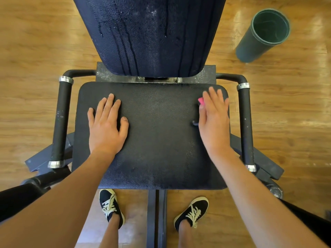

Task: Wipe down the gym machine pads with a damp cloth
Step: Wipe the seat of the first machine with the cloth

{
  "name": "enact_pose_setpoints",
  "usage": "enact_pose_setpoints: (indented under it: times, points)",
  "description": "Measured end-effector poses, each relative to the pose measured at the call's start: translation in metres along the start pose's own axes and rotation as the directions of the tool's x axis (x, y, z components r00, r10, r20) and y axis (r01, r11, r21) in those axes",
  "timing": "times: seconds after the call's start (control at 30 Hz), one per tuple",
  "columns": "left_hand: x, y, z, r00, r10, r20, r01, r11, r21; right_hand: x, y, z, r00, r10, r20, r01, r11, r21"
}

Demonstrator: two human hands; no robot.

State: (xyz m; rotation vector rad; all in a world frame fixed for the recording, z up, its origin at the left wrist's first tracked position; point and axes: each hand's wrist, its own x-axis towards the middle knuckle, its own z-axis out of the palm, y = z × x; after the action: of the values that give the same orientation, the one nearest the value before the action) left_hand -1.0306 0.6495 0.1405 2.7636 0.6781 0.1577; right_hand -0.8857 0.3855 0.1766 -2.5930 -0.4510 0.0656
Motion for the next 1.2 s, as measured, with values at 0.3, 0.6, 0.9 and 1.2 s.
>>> enact_pose_setpoints:
  times: [0.3,0.6,0.9,1.2]
  points:
    - [0.002,0.0,0.0,1.0,0.001,0.004,-0.001,1.0,0.005,0.053,0.004,0.012,0.998,0.0,0.064,0.005,0.997,-0.074]
    - [0.001,0.002,-0.003,1.0,0.0,0.021,0.001,1.0,-0.004,0.003,0.002,0.01,0.997,0.013,0.071,-0.01,0.999,-0.04]
    - [0.002,0.001,-0.002,1.0,-0.003,0.018,0.003,1.0,-0.007,0.03,-0.002,0.013,0.996,0.025,0.082,-0.021,0.998,-0.06]
    - [0.002,0.002,-0.005,1.0,-0.01,0.029,0.01,1.0,-0.016,0.037,-0.003,0.013,0.995,0.034,0.091,-0.029,0.998,-0.06]
